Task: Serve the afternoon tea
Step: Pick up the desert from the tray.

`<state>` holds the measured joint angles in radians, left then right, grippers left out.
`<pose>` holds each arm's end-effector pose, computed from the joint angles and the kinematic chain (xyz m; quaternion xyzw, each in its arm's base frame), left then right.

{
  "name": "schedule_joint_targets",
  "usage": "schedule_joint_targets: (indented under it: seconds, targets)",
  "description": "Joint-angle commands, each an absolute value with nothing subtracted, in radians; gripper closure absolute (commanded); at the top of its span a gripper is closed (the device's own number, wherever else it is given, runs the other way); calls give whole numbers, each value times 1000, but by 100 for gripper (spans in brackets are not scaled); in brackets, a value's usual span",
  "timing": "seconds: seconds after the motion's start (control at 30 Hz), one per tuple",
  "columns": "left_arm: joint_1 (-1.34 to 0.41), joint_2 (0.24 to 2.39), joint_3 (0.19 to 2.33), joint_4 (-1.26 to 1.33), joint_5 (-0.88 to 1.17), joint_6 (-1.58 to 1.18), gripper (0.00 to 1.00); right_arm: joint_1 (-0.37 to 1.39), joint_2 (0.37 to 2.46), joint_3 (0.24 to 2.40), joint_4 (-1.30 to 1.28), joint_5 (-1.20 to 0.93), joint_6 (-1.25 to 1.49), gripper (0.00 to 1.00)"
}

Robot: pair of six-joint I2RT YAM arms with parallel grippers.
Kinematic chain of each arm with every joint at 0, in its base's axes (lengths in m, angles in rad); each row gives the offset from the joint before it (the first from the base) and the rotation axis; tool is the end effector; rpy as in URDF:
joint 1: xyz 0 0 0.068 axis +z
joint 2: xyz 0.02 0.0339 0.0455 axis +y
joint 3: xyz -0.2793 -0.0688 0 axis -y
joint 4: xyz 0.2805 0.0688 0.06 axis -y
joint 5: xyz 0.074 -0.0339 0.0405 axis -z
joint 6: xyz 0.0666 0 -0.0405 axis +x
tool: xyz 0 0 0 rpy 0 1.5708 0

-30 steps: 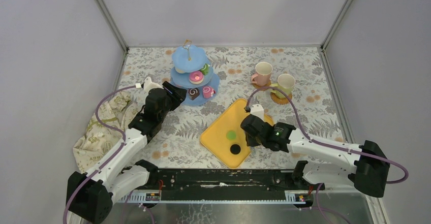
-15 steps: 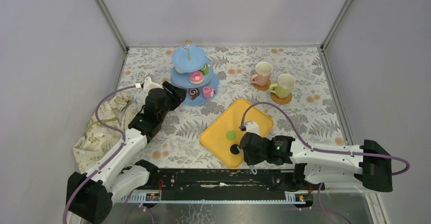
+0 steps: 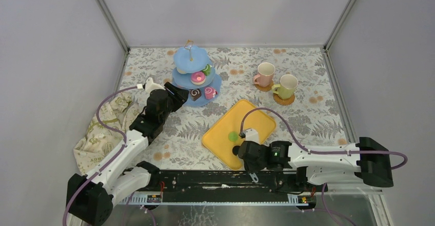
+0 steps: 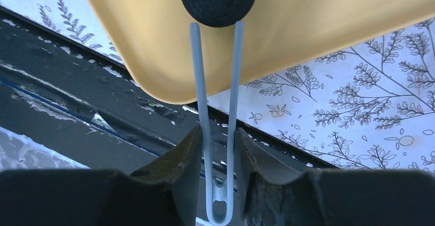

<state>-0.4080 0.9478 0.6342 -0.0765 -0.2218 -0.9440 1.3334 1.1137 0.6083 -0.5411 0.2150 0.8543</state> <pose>0.2545 -0.0940 0.2580 -0.2780 0.7799 -0.2744 0.4891 0.0704 0.2307 0.1604 -0.2008 0.9394 0.1813 0.2103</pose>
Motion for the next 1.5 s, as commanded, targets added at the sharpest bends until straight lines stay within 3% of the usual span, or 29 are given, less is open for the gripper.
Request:
schedule_joint_targets:
  seconds: [0.0, 0.93, 1.47]
  targets:
    - [-415, 933, 637, -49, -237, -943, 41, 1356, 1148, 621, -551, 208, 916, 65]
    - [-416, 974, 607, 16, -211, -979, 41, 1353, 1304, 799, -662, 290, 886, 59]
    - [-416, 969, 587, 35, -196, -998, 41, 1302, 1316, 830, -723, 182, 825, 58]
